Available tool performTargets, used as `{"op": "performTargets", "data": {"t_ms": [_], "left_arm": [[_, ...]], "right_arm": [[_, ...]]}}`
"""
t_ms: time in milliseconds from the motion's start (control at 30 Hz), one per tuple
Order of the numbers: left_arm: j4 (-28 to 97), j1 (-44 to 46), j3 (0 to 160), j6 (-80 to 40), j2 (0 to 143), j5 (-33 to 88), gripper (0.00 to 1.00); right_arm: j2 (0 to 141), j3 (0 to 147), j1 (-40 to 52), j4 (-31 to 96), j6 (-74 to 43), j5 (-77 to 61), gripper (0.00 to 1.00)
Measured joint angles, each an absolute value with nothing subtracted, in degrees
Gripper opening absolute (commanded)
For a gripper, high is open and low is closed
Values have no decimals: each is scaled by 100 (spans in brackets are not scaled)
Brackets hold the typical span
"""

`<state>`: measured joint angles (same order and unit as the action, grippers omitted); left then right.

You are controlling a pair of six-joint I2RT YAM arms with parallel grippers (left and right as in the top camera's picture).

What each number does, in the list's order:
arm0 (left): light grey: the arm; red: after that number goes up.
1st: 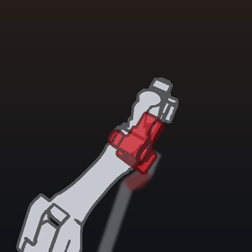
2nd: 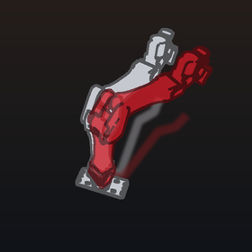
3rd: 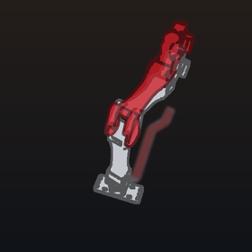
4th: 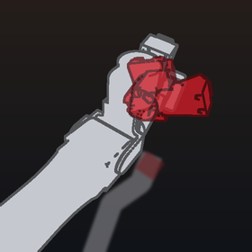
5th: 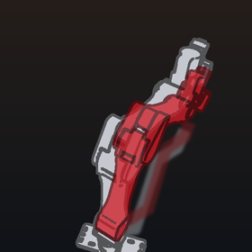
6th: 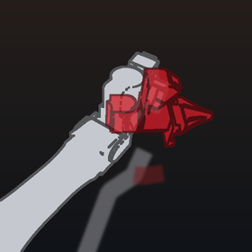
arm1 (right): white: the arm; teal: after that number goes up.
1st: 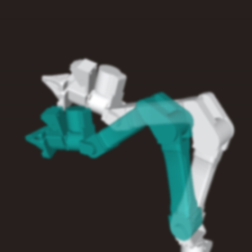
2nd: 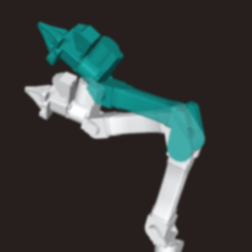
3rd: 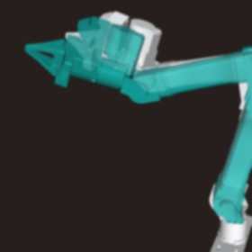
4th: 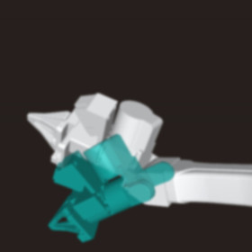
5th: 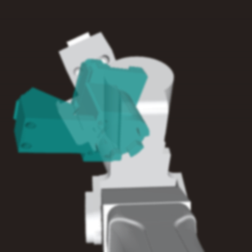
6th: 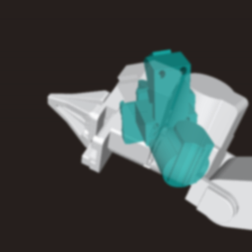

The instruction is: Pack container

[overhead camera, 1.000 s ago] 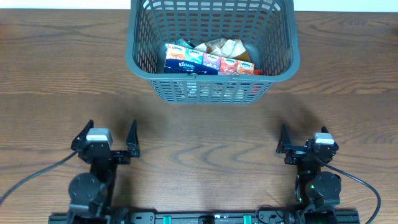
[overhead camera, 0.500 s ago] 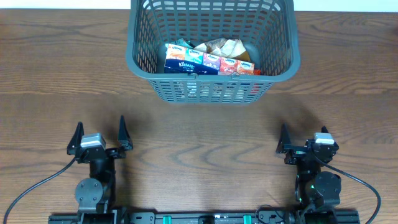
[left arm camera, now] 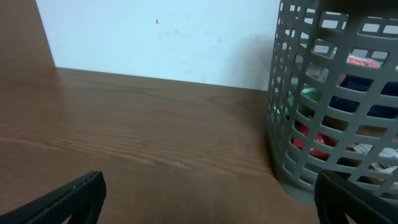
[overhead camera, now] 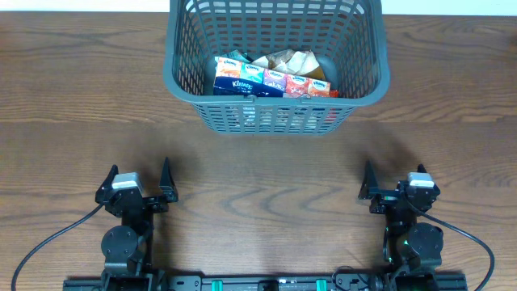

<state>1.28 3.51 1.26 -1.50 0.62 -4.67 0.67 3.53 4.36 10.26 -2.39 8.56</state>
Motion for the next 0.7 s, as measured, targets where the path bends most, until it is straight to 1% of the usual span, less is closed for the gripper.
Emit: {"op": "performTargets", "data": {"t_ms": [567,700], "left_arm": [[198,351,143,-145,62,56,98],[191,351,143,97,62,320,98]], "right_arm": [[69,353,438,1026,-239,858,99],[69,353,436,1026,-239,856,99]]}}
